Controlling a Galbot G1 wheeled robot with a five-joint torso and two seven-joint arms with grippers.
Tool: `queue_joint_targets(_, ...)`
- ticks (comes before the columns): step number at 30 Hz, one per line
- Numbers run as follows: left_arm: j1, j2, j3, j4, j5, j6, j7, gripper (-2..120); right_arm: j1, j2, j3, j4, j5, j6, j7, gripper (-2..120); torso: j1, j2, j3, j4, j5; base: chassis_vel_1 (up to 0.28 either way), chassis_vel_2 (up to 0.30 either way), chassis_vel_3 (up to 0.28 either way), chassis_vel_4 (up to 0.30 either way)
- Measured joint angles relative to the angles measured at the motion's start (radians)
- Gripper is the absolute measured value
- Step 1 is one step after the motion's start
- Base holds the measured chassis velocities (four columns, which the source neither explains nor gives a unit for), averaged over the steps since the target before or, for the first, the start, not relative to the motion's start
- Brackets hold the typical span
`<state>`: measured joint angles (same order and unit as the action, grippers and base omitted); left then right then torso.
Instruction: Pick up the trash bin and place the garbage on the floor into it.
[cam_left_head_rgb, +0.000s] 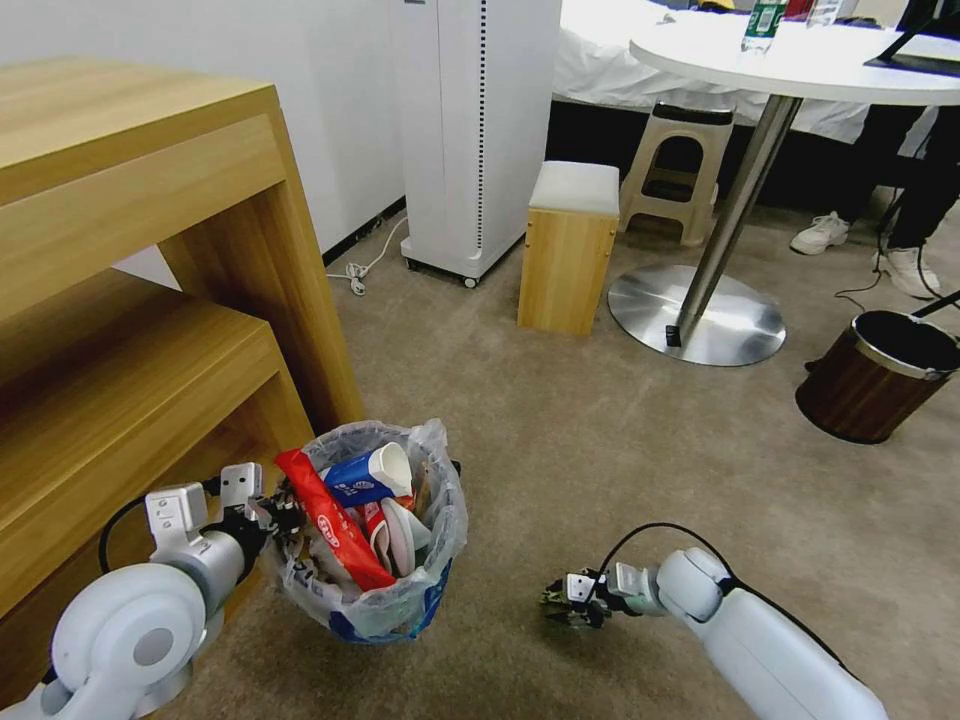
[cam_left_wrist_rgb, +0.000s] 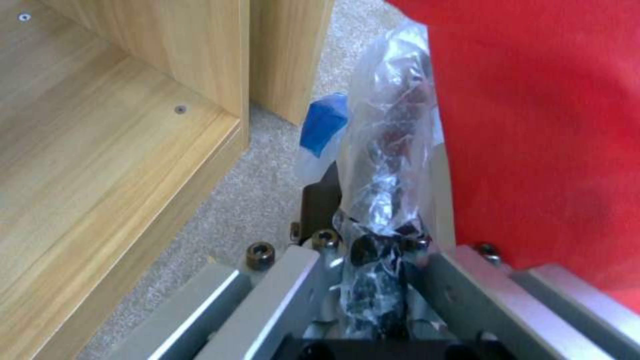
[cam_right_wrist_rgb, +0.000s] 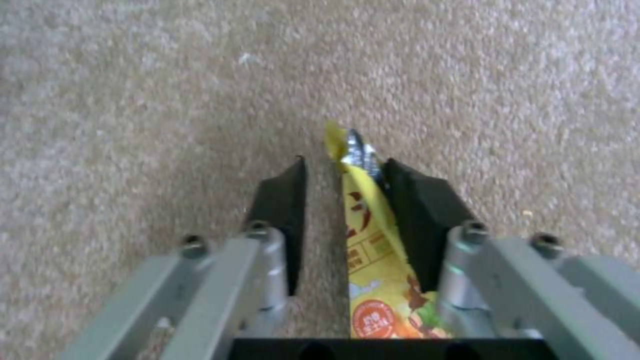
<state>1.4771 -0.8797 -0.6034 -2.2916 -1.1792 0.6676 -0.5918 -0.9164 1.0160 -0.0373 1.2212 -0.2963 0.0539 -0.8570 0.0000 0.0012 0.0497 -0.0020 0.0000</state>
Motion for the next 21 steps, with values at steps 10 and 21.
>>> queue_joint_targets(10,-0.002,-0.002,0.0,0.008,0.001,-0.001,0.006,1,0.003,-0.002,0.006,-0.003,-0.003,-0.003,-0.001,0,0.0,0.0,0.0,0.0001,0.0,0.0,0.0,0.0,0.0)
queue_joint_targets(21,-0.006,-0.002,0.002,0.012,0.002,-0.004,0.009,1,0.007,-0.005,0.002,-0.002,0.043,-0.005,0.085,0,0.0,0.0,0.0,0.0,0.0,0.0,0.0,0.0,0.0)
